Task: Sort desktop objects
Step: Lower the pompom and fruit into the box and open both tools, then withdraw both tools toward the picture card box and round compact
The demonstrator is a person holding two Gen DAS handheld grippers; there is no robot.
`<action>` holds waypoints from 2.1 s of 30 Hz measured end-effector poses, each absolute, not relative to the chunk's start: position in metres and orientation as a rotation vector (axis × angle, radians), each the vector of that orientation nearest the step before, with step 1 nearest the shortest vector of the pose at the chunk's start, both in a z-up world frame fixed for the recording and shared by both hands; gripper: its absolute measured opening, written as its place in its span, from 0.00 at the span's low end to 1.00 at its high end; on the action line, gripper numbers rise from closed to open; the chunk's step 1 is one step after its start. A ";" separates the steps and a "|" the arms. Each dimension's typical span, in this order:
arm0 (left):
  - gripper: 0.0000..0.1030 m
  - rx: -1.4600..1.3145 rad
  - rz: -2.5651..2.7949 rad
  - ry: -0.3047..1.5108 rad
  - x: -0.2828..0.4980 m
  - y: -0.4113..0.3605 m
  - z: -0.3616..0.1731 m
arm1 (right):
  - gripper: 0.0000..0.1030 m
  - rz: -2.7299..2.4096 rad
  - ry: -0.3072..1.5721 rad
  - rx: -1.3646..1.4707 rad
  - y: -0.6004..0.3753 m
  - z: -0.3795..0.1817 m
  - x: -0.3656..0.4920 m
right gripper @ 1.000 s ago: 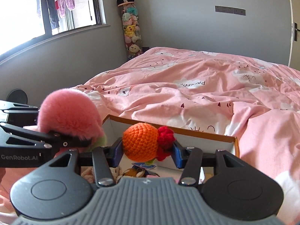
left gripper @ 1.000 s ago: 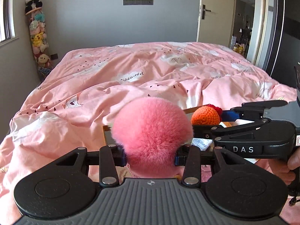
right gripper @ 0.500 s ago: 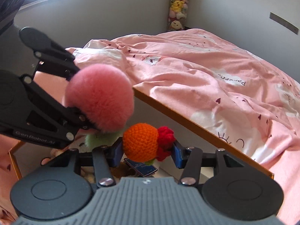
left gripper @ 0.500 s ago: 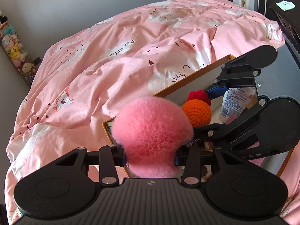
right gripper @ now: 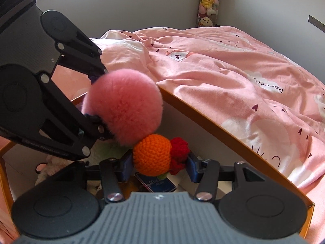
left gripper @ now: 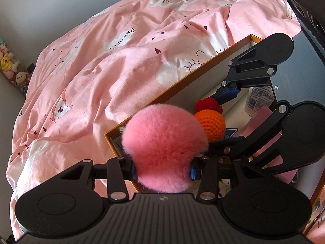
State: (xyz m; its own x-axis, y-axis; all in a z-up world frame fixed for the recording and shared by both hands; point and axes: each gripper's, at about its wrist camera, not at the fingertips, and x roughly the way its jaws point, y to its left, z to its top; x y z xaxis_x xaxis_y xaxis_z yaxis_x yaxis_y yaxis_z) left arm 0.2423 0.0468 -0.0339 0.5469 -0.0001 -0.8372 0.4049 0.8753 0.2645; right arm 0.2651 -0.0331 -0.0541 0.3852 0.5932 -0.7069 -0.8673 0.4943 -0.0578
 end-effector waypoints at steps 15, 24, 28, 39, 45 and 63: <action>0.51 0.446 -0.249 0.955 0.238 0.047 -0.026 | 0.61 0.977 0.636 -0.479 -0.031 -0.050 0.259; 0.52 0.414 -0.239 0.948 0.233 0.049 -0.021 | 0.61 0.947 0.632 -0.460 -0.035 -0.045 0.256; 0.52 0.410 -0.240 0.930 0.225 0.047 -0.013 | 0.61 0.929 0.625 -0.456 -0.040 -0.037 0.249; 0.52 0.383 -0.279 0.860 0.175 0.039 0.024 | 0.60 0.901 0.588 -0.405 -0.066 0.005 0.204; 0.52 0.366 -0.307 0.842 0.136 0.033 0.033 | 0.48 0.889 0.571 -0.345 -0.091 0.022 0.167; 0.52 0.013 -0.416 1.244 0.070 0.009 -0.070 | 0.24 0.695 1.082 -0.332 -0.151 -0.069 0.095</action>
